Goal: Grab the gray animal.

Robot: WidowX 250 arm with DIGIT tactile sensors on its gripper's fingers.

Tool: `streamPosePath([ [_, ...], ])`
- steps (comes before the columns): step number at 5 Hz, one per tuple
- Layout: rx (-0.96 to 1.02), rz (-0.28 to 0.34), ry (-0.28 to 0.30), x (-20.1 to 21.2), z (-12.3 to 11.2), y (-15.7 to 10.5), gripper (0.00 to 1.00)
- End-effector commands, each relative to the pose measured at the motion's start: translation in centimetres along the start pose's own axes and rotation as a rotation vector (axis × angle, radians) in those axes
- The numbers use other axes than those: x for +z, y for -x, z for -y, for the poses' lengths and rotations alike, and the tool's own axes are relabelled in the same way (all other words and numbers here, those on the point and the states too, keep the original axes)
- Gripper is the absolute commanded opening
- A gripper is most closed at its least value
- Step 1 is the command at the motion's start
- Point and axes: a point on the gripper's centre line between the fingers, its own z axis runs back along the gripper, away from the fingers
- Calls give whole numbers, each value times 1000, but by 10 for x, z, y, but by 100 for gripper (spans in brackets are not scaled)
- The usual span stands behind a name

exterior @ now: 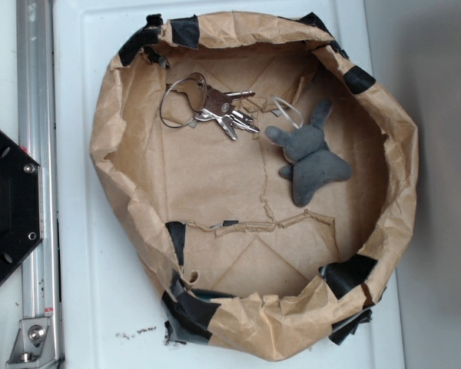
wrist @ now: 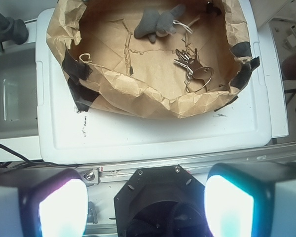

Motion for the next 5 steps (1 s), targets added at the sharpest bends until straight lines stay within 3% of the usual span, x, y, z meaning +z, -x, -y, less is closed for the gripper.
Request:
streamPosePath([
  [1,0,0,0,0,0,0,100],
  [3,-266,131,64,-59,2,-79,100],
  [4,-287,152,50,-98,-3,-126,100],
  [5,-377,134,-49,-133,-6,-164,100],
])
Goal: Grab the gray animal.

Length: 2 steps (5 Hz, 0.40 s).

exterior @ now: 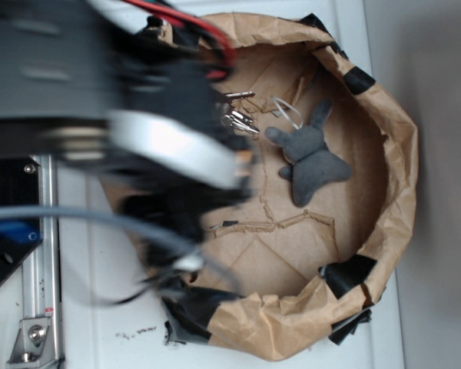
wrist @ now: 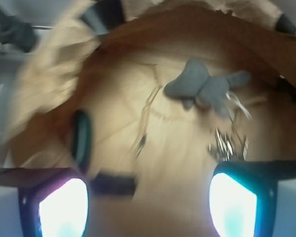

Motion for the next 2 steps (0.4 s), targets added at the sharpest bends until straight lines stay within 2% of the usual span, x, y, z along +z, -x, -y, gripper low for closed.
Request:
streamPosePath([
  [1,-154,31,-167,-36,-29,-62,100],
  [2,-198,34,-294,-52,-34,-77,100],
])
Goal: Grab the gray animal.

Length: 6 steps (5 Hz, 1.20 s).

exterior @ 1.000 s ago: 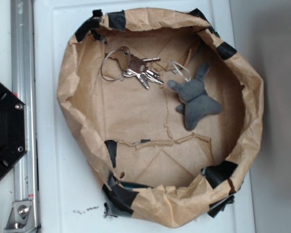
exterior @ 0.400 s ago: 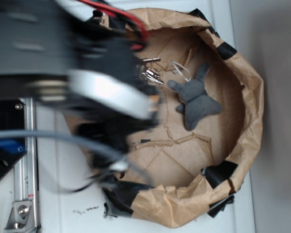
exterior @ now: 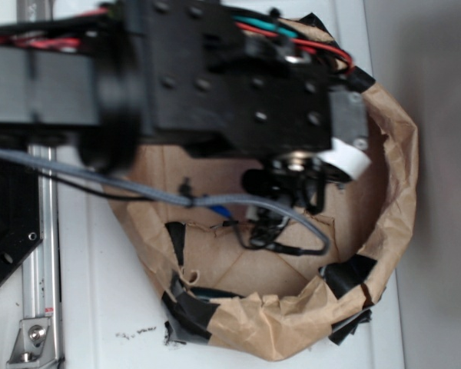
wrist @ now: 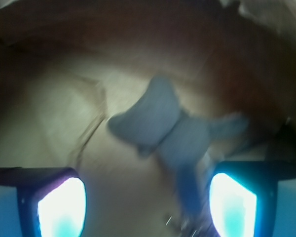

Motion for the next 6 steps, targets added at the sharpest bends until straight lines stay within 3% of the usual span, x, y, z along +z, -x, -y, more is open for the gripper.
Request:
streamPosePath([
  [1,-119,-48,-125,-42,0,-34,100],
  [2,-139,-145,-33,-64,17,-24,100],
  [3,-43,-207,48,-69,17,-14,0],
  [4,-12,-236,45,-56,17,-7,0],
  [5,83,-194,-1,-9,18,0,0],
  [6,139,-120,-13,41,21,0,0],
])
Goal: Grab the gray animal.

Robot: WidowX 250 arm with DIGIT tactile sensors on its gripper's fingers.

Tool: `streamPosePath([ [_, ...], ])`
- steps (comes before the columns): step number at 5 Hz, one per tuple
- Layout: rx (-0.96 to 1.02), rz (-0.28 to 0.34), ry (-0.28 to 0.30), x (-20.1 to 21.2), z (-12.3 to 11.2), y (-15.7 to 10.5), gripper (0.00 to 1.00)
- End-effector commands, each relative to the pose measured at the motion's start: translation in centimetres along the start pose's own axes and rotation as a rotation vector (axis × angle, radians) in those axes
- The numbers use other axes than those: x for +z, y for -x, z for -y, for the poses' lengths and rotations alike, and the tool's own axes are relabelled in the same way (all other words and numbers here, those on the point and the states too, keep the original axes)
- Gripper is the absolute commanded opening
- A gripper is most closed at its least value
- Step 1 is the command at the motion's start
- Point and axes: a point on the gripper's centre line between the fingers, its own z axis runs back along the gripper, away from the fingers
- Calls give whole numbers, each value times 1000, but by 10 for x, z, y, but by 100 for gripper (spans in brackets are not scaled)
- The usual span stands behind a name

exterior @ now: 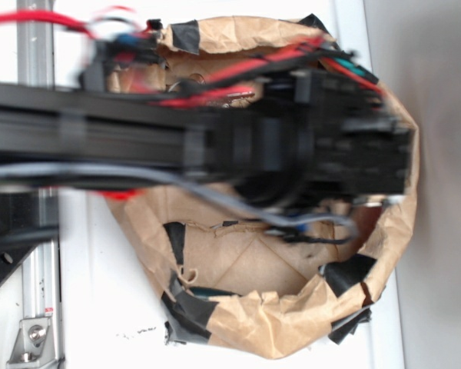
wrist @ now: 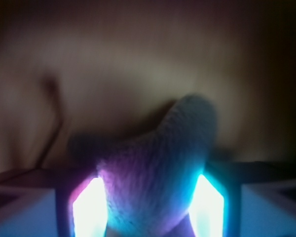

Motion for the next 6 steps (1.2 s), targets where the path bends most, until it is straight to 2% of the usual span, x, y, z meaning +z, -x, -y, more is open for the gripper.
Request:
streamPosePath([
  [1,79,213,42,112,6,19,0],
  [2,79,220,40,109,1,21,0],
  [3,101,242,68,121,-2,27,0],
  [4,355,279,163,142,3,49,0],
  [5,497,285,111,140,11,57,0],
  [6,489,259,91,135,11,59,0],
])
